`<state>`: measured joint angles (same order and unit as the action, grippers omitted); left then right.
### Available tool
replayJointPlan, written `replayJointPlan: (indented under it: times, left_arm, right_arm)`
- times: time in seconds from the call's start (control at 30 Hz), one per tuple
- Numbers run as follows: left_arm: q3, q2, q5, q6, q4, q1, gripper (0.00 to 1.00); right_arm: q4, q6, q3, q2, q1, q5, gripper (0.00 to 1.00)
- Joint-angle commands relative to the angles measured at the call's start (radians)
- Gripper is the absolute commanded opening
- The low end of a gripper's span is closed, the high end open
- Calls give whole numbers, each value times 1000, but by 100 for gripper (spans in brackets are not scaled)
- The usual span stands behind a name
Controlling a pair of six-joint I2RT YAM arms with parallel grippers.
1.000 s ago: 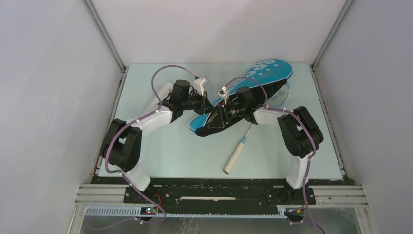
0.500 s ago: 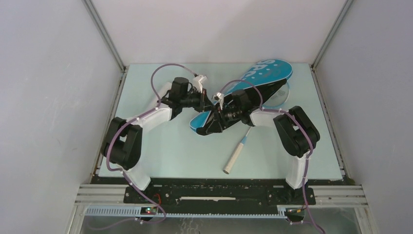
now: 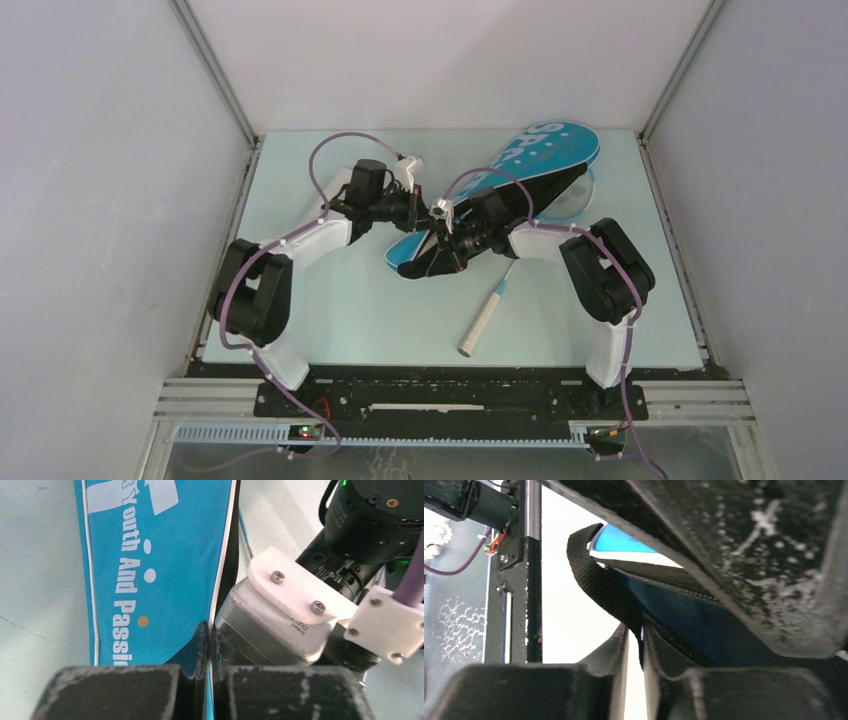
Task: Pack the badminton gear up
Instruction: Adjust the racket in the racket bag.
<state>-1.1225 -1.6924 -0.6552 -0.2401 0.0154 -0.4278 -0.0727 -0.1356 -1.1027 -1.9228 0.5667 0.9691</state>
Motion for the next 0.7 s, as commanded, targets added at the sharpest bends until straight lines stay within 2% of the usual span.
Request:
replayJointPlan:
  times: [0.0, 0.13, 0.3, 0.47, 0.67]
  left_arm:
    - [-54, 2, 28, 58, -54, -6, 0]
    - [-47, 8, 79, 81, -48, -6, 0]
    - [-39, 22, 165, 122, -40, -5, 0]
    - [-39, 27, 228, 95, -50, 2, 0]
    - [-48, 38, 225, 62, -64, 8, 0]
  right_arm:
    - [61, -29, -60, 55, 34, 41, 15]
    - [156, -45, -62, 98, 43, 41, 0]
    - [270, -73, -62, 163, 48, 5, 0]
    - [362, -108, -32, 190, 72, 1, 0]
    - [376, -133, 35, 120, 91, -33, 2]
